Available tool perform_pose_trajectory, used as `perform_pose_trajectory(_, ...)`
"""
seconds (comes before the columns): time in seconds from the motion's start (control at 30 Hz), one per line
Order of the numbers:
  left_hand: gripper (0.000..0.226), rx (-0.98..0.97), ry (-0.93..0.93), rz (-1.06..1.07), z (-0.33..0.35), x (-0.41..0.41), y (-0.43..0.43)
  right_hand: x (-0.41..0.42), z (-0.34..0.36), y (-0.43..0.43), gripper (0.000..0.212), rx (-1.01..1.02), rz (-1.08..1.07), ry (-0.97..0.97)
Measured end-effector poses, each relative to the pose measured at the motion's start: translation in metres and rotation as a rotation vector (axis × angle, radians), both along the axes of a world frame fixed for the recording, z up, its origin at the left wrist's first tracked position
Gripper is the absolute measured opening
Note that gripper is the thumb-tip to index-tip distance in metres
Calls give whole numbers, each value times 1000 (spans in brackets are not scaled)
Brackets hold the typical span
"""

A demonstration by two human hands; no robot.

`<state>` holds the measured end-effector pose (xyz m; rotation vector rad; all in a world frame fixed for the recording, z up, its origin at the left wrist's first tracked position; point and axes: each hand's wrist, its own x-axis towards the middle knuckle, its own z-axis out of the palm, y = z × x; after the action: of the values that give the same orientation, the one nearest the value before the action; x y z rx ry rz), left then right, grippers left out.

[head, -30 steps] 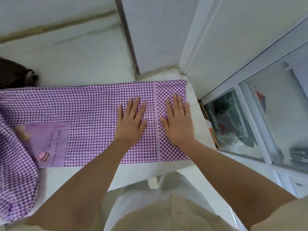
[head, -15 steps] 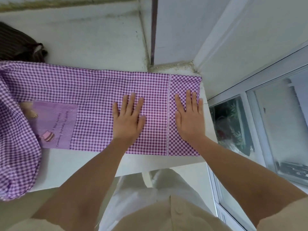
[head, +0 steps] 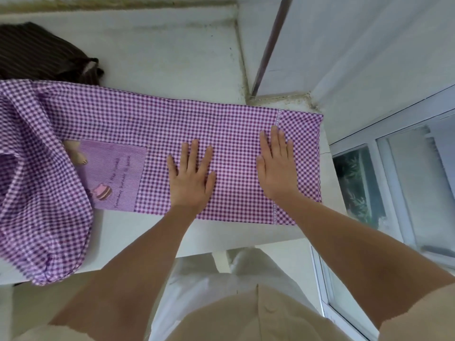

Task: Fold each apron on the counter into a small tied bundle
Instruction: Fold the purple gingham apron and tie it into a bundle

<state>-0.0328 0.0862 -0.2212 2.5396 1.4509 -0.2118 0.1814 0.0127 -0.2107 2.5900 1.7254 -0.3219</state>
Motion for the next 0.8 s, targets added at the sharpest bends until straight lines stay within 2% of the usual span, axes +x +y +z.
perform_pose_trajectory(0.23, 62, 21, -29, 112, -5, -71, 42, -13, -9, -3, 59, -55, 45, -51)
perform_pose_trajectory(0.37, 64, 30, -37, 151, -4, -102, 60, -28, -4, 11, 62, -51, -83, -34)
perform_pose_trajectory(0.43, 64, 35, -39, 124, -3, -99, 57, -54, 0, 32, 62, -14, -77, -2)
perform_pose_trajectory(0.53, 64, 18, -45, 150, -3, -85, 49, -110, 1, 64, 59, 62, 84, 99)
perform_pose_trajectory(0.6, 64, 11, -47, 164, -2, -76, 44, -133, -6, 68, 57, 35, 130, 98)
perform_pose_trajectory(0.8, 60, -47, -102, 106, 3, -53, 21, -87, -13, 28, 56, -38, 158, -15)
